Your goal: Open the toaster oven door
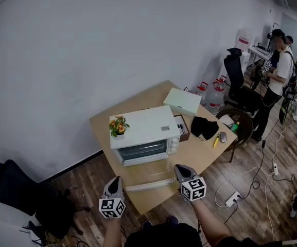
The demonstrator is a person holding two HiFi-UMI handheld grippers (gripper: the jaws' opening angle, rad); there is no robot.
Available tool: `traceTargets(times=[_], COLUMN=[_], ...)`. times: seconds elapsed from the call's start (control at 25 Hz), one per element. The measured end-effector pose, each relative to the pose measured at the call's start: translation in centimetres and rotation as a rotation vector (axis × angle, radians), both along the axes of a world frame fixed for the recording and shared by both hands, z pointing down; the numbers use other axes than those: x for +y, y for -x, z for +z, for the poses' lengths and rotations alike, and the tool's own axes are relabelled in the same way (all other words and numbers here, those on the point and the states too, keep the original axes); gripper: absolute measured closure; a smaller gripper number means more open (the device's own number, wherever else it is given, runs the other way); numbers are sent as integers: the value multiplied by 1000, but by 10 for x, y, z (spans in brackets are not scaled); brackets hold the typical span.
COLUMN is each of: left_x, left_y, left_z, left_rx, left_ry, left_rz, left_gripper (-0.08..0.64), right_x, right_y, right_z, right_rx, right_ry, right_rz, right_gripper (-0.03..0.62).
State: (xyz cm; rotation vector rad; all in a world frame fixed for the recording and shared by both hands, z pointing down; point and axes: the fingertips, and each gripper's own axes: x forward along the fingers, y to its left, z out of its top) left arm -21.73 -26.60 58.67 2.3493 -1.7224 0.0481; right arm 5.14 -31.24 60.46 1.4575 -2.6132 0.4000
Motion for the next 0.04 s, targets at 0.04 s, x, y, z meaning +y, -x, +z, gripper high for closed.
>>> traceTargets(times=[0.04], left_x=[0], left_y=[-2], left_z=[1], left_rx=[-2], left_ry=[6], left_rz=[5], left_gripper=[561], right_x=[0], right_y=[0], right_z=[0], right_rx=[-6], right_ry=[4], right_rz=[-2], right_gripper=[581])
